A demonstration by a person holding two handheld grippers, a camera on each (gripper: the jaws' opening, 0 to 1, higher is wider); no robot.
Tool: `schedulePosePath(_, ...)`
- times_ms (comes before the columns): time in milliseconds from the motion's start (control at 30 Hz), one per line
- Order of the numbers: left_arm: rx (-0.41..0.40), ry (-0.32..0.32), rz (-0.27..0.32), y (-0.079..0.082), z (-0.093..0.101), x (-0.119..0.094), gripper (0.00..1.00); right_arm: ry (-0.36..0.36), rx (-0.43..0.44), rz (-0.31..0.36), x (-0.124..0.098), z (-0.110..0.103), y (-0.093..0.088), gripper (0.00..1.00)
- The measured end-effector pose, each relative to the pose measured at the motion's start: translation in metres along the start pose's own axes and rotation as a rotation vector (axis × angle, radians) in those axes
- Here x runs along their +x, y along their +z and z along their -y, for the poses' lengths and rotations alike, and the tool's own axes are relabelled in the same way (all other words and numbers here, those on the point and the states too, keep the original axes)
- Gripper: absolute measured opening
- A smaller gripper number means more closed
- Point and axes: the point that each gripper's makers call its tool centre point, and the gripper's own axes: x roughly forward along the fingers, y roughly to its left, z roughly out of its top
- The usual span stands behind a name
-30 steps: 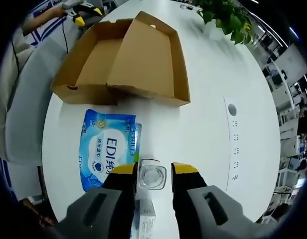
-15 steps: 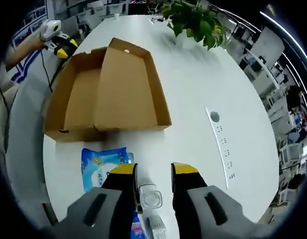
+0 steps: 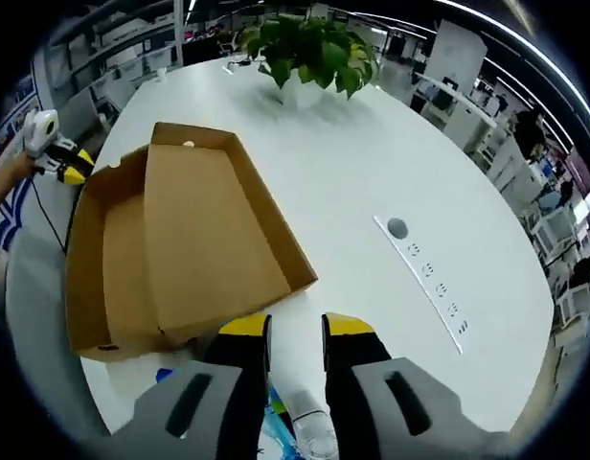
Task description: Operate the shoe box by opening the lid, removing the specified soft item, and placing it in the target area until the item is outside and the box remains undamaged.
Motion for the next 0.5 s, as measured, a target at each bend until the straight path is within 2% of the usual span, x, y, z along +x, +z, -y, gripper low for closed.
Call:
schedulePosePath(100, -0.018, 0.0, -0.001, 0.0, 0.0, 0.002, 0.14, 0.002, 0.1, 0.021, 0.008, -0.002, 0.003, 0.19)
schedulePosePath(200, -0.049, -0.003, -0.012, -0.001, 0.002, 0.006, 0.14, 0.006, 0.197, 0.007, 0.016, -0.001, -0.001, 0.18)
schedulePosePath(367, -0.045, 0.005, -0.035, -0.004, 0.003, 0.011, 0.09, 0.019, 0.308, 0.015, 0.021, -0.013, -0.001, 0.16)
schedulePosePath(500, -0.062, 0.005, -0.046, -0.007, 0.003, 0.012, 0.07, 0.017, 0.327, -0.008, 0.032, -0.015, -0.007, 0.16)
